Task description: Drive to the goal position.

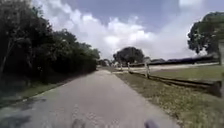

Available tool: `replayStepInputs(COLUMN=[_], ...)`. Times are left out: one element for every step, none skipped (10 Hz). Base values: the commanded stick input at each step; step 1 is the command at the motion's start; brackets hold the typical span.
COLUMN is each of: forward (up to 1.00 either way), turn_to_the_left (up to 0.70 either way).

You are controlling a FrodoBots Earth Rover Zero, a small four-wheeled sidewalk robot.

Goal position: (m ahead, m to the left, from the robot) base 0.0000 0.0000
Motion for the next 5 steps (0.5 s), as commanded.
replayStepInputs(forward=[0.85,0.85,0.85,0.85,0.85], turn_to_the_left=[0.0,0.0,0.0,0.0,0.0])
